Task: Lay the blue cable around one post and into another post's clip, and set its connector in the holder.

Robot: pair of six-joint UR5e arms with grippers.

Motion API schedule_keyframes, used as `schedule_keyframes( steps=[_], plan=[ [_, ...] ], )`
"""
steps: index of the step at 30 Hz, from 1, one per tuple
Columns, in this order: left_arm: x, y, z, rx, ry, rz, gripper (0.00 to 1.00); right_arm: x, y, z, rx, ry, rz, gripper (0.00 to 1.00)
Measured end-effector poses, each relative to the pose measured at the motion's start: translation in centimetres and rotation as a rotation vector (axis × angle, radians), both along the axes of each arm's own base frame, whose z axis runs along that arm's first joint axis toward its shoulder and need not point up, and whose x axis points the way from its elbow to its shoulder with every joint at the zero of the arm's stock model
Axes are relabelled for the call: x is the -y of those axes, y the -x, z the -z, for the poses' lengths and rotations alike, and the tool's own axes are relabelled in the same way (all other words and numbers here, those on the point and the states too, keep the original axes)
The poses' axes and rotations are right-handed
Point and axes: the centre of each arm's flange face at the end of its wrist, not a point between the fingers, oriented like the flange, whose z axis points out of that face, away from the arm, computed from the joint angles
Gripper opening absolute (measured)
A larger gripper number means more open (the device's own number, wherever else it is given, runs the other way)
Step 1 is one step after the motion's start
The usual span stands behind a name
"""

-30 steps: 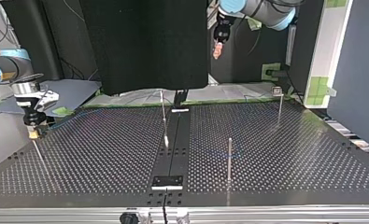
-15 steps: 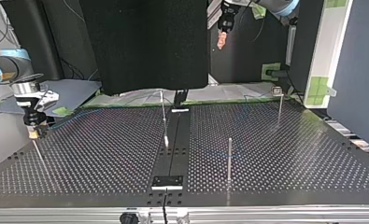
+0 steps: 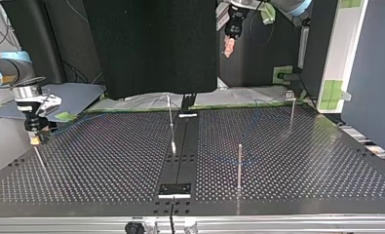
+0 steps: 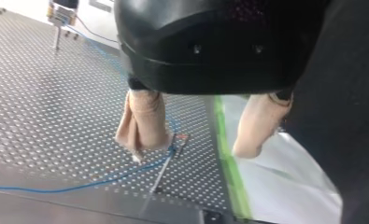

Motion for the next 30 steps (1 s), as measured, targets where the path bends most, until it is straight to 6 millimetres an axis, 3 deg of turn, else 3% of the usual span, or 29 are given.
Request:
schedule_keyframes(
  steps=[30],
  plan=[
    [1.6, -3.3, -2.2, 0.280, 0.136, -0.015, 1.00, 0.0, 0.0, 0.0, 0.000, 0.000, 0.000, 1.00]
  ],
)
